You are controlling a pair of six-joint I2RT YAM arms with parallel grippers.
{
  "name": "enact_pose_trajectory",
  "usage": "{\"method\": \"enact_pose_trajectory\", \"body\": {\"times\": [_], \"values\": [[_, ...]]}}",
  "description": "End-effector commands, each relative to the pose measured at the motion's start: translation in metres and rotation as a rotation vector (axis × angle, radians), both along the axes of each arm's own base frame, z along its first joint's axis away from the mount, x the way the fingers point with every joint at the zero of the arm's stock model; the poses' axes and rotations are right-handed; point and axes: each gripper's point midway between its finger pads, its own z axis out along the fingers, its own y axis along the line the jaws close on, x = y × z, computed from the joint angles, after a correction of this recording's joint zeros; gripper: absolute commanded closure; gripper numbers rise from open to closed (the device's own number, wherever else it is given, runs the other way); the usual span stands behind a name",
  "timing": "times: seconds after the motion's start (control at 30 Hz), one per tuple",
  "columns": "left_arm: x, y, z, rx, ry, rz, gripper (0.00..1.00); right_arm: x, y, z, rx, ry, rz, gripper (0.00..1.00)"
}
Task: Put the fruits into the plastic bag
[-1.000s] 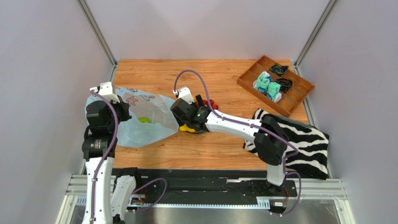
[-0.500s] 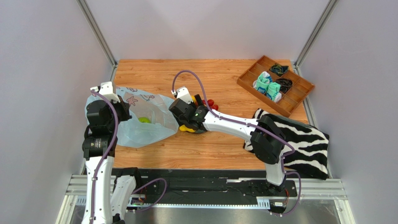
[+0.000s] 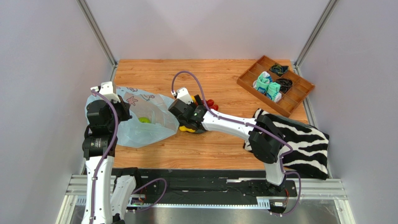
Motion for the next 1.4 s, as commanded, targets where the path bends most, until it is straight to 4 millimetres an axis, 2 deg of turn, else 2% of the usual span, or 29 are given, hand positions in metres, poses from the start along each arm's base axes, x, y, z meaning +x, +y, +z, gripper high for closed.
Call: {"method": "enact_pose_trajectory", "body": {"times": [0.0, 0.33, 0.5, 0.67, 0.9, 1.1, 1.13, 1.17, 1.2, 1.23, 1.37], "values": [[0.002, -0.003, 0.006, -0.013, -0.022, -0.008, 1.00, 0.010, 0.003, 0.011, 0.006, -0.036, -0.019, 0.12], [0.002, -0.003, 0.006, -0.014, -0.022, -0.007, 1.00, 0.010, 0.003, 0.009, -0.004, -0.028, -0.015, 0.27], [0.002, -0.002, 0.006, -0.015, -0.024, -0.007, 1.00, 0.007, 0.004, 0.017, 0.008, -0.024, -0.007, 0.36], [0.002, -0.003, 0.006, -0.016, -0.024, -0.010, 1.00, 0.003, 0.007, 0.028, 0.043, -0.023, 0.013, 0.40], [0.002, -0.004, 0.006, -0.019, -0.025, -0.013, 1.00, -0.004, 0.006, 0.056, 0.112, -0.060, 0.022, 0.43], [0.001, -0.004, 0.007, -0.019, -0.028, -0.013, 1.00, -0.020, 0.004, 0.105, 0.316, -0.105, 0.076, 0.44], [0.002, -0.004, 0.008, -0.020, -0.030, -0.015, 1.00, -0.023, 0.016, 0.118, 0.404, -0.115, 0.117, 0.45], [0.001, -0.005, 0.008, -0.021, -0.031, -0.019, 1.00, -0.030, 0.014, 0.126, 0.451, -0.119, 0.145, 0.45], [0.001, -0.005, 0.008, -0.022, -0.031, -0.019, 1.00, -0.034, 0.020, 0.131, 0.498, -0.121, 0.172, 0.45], [0.002, -0.006, 0.008, -0.023, -0.030, -0.020, 1.00, -0.037, 0.033, 0.145, 0.587, -0.131, 0.224, 0.45], [0.002, -0.006, 0.008, -0.025, -0.030, -0.023, 1.00, -0.046, 0.067, 0.149, 0.666, -0.067, 0.328, 0.47]]}}
